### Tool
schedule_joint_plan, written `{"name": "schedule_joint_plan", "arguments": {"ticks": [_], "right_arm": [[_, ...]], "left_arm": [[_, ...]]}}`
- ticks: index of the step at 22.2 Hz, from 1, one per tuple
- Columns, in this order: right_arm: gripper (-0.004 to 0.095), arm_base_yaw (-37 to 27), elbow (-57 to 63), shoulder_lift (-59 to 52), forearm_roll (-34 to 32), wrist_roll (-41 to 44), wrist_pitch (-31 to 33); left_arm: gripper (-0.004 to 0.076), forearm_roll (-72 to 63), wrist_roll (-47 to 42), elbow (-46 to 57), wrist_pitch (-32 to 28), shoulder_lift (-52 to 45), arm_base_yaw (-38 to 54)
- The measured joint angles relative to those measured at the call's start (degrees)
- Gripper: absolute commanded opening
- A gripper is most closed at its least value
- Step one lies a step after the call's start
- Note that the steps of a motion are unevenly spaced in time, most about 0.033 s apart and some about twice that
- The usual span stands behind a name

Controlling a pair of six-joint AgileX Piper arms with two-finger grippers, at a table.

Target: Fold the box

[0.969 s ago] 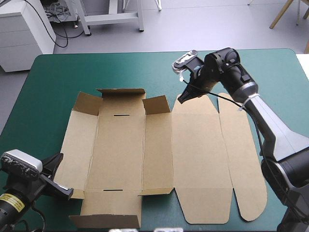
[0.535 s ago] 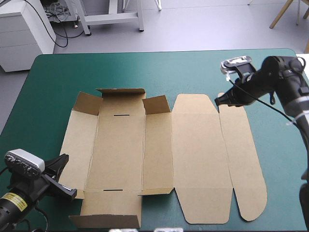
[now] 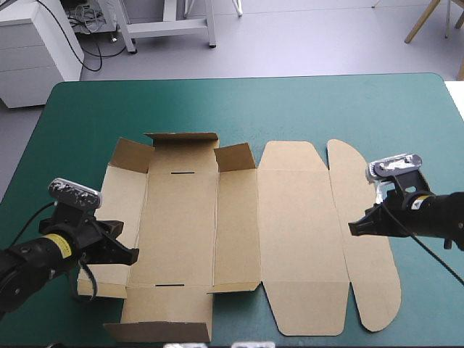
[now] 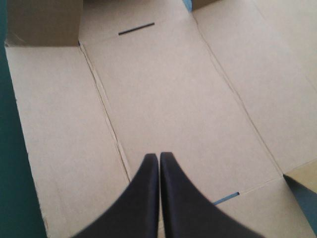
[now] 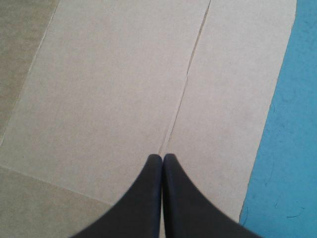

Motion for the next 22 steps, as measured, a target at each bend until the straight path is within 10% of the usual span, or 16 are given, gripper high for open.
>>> {"name": "schedule_joint_plan", "arguments": {"ticks": [10, 22], "right_arm": [[-0.0019, 0.0, 8.47, -7.03, 0.25, 1.08, -1.91], [-0.0019, 0.0, 8.79, -7.03, 0.2, 0.31, -2.98]], "left_arm": [[0.0018, -10.46, 13.48, -8.57, 8.42, 21.45, 0.95], [0.0017, -34.58, 33.22, -8.84, 12.73, 22.31, 49.84]]}}
